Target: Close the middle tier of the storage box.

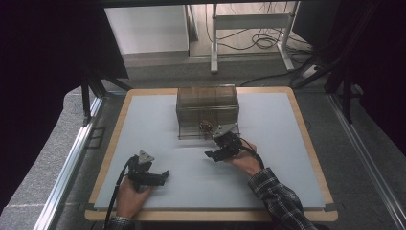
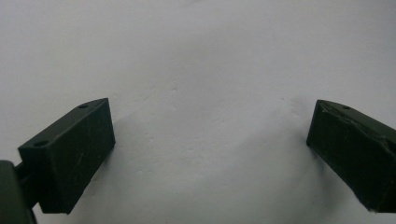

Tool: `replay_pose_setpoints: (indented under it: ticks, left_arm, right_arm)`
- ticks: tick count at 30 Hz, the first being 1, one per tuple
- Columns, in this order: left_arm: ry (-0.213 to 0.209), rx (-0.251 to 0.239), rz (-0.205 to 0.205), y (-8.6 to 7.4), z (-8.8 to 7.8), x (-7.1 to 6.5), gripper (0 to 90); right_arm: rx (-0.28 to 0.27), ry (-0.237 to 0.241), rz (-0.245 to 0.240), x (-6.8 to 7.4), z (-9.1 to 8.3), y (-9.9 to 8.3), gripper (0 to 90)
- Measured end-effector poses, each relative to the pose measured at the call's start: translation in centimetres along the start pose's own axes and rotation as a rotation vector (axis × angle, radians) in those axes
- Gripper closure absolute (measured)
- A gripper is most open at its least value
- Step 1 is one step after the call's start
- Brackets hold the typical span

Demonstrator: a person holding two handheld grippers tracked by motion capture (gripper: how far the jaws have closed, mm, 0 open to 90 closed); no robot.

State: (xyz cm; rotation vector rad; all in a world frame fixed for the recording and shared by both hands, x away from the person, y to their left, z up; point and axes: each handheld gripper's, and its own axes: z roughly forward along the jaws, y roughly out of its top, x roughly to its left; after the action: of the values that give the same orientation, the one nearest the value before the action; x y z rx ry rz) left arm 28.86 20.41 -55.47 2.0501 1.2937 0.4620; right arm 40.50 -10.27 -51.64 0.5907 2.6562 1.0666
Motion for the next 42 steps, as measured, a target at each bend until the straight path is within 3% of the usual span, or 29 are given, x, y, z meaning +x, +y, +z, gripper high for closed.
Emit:
replay_pose_setpoints:
  ticks: [42]
  left_arm:
    - [0.000, 0.000, 0.000, 0.00, 0.00, 0.00, 1.3]
  right_arm:
    - [-0.011, -0.035, -0.013, -0.61, 0.13, 0.73, 29.1]
